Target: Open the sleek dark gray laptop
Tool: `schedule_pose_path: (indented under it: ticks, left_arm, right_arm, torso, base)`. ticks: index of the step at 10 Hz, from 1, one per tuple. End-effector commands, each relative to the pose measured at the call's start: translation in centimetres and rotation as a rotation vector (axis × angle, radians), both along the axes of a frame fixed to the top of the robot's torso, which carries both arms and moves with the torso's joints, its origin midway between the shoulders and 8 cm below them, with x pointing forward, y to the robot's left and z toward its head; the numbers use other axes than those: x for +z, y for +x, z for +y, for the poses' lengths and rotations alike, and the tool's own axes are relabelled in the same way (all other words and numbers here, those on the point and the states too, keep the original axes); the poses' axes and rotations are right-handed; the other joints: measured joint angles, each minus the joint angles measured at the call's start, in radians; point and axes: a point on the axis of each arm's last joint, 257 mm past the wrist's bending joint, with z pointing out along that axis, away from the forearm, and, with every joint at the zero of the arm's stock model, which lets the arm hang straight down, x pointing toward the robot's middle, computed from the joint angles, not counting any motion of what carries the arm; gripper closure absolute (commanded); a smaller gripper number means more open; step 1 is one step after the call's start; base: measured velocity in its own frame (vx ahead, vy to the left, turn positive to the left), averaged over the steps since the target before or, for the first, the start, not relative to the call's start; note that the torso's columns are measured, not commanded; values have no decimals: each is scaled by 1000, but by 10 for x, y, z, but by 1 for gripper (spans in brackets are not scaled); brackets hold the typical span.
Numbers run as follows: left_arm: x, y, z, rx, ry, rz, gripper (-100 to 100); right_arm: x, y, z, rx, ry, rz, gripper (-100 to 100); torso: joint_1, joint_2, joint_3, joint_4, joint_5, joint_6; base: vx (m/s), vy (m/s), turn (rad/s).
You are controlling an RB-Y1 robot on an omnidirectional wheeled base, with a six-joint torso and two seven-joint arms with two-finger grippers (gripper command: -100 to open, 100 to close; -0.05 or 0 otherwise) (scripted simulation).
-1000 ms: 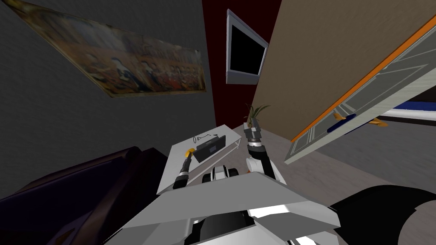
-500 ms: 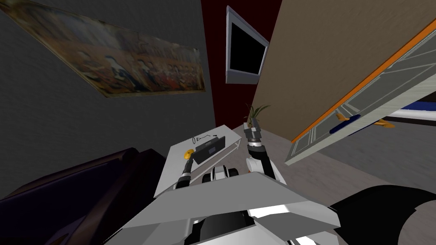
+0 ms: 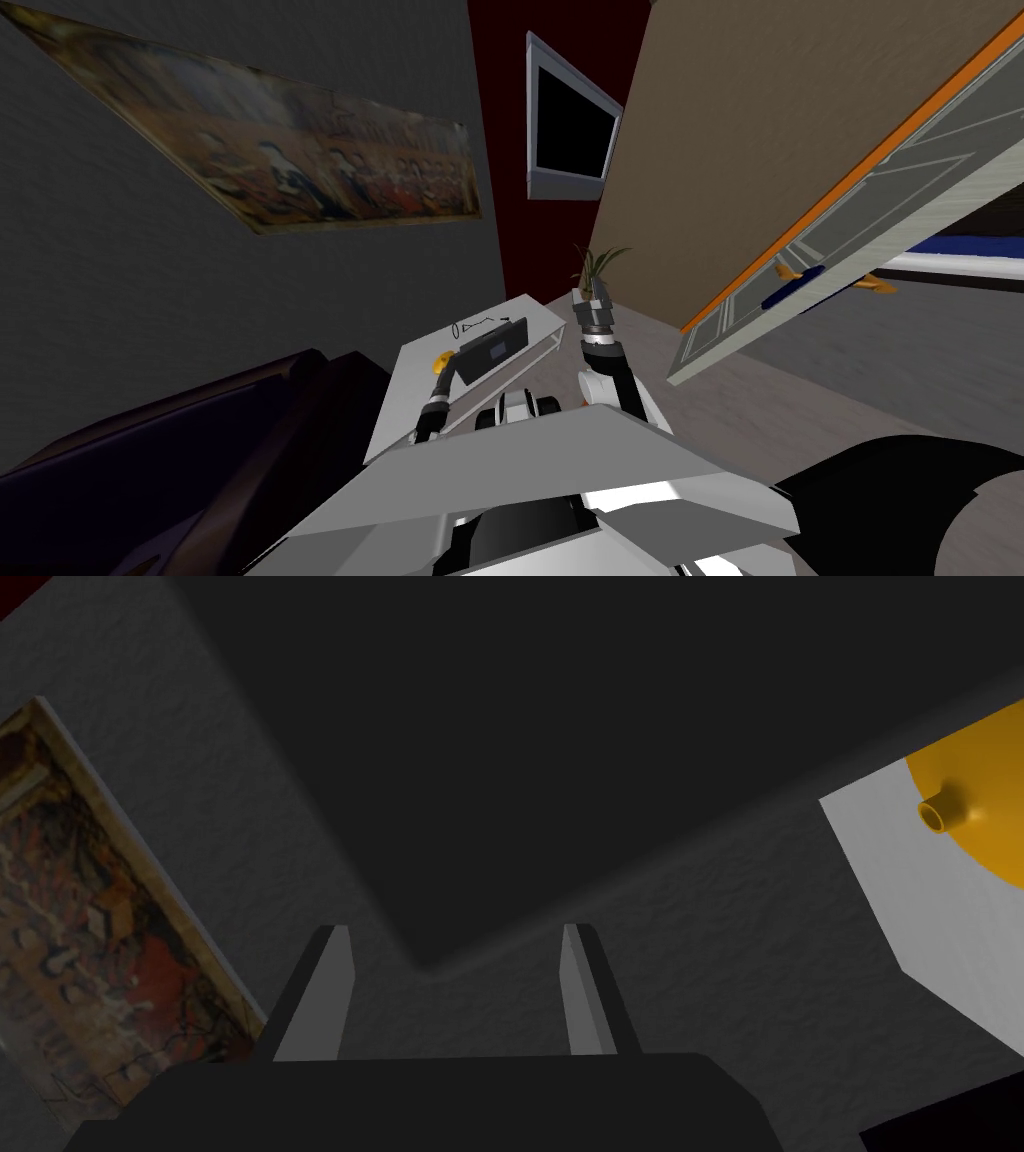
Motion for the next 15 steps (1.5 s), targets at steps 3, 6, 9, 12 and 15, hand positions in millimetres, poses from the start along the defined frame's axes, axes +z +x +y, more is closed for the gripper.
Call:
schedule_pose_path:
  ticks: [3, 6, 9, 12, 15]
  left_arm:
    - [-8, 21, 5, 4, -30, 71, 100]
    - [-6, 36, 6, 3, -48, 93, 100]
    - [-18, 34, 9, 17, -48, 138, 100]
    - [-18, 48, 12, 21, -65, 170, 100]
    - [-14, 62, 13, 23, -80, 187, 100]
  right_arm:
    - [0, 0, 0, 0, 0, 0, 0]
    - [0, 0, 0, 0, 0, 0, 0]
    - [0, 0, 0, 0, 0, 0, 0]
    - [0, 0, 0, 0, 0, 0, 0]
    - [0, 0, 0, 0, 0, 0, 0]
  torso:
    - [-1, 0, 0, -1, 0, 0]
    - [0, -2, -1, -5, 2, -2]
    - [-1, -1, -1, -4, 2, -1]
    - [-1, -1, -1, -2, 1, 1]
    - [-1, -2, -1, -3, 1, 1]
  base:
    - [-22, 17, -23]
    - [-8, 12, -14]
    - [-12, 12, -18]
    - [-25, 14, -27]
    - [-20, 14, -26]
